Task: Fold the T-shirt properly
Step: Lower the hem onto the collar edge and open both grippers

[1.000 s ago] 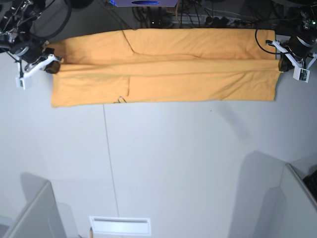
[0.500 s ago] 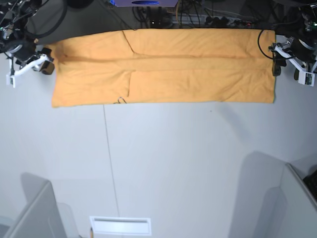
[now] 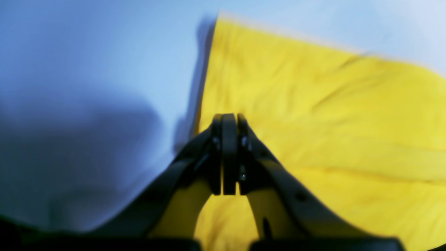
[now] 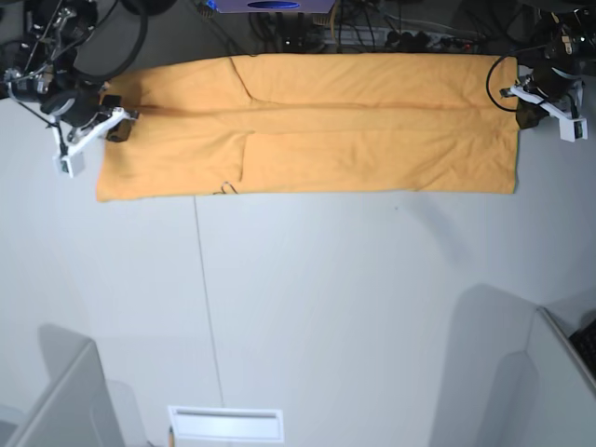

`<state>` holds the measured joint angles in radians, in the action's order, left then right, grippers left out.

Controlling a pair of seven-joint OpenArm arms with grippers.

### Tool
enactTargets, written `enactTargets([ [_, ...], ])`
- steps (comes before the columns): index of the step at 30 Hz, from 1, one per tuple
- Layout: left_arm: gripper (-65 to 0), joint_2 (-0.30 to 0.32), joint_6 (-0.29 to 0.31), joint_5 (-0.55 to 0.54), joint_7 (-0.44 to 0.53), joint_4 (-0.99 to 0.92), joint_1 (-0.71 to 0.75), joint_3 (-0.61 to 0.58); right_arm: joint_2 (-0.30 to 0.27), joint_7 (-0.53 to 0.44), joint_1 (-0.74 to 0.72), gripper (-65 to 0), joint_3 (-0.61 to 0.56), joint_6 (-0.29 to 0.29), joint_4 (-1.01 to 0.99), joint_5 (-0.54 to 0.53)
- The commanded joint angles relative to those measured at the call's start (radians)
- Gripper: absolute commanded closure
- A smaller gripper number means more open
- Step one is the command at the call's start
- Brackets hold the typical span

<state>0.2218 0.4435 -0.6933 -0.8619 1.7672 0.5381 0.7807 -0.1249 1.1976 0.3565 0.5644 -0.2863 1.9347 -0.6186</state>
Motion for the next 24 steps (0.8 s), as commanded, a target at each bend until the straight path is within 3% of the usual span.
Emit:
enactTargets([
  [1,0.0,0.018,0.004,-0.022,0.026,0.007,-0.014,0.0,-0.008,-0.012,-0.02,0.0,0.004,0.002,0.001,0.033],
  [4,0.0,0.02,0.001,-0.022,0.026,-0.042,-0.042,-0.002,0.003,-0.009,-0.052,0.0,0.004,-0.004,-0.057,0.13],
  [9,0.0,0.014,0.004,0.085,0.025,-0.053,-0.063,-0.002,0.006,-0.009,-0.052,0.0,0.004,-0.004,-0.065,0.128],
  [13,0.0,-0.002,0.004,0.091,0.023,0.067,-0.049,-0.002,0.004,-0.011,-0.05,0.0,0.001,-0.004,-0.008,0.13],
  [18,0.0,-0.009,-0.001,0.114,0.02,0.04,-0.092,-0.033,-0.014,-0.012,-0.05,0.0,-0.14,0.0,-0.002,0.134],
  [22,0.0,-0.026,-0.001,0.266,0.026,-0.028,-0.111,-0.106,-0.009,-0.031,-0.057,0.0,-0.165,0.003,-0.073,0.136],
  [24,0.0,-0.042,0.001,0.33,0.026,-0.054,-0.128,-0.122,-0.012,-0.057,-0.055,0.0,-0.165,0.04,-0.114,0.138],
])
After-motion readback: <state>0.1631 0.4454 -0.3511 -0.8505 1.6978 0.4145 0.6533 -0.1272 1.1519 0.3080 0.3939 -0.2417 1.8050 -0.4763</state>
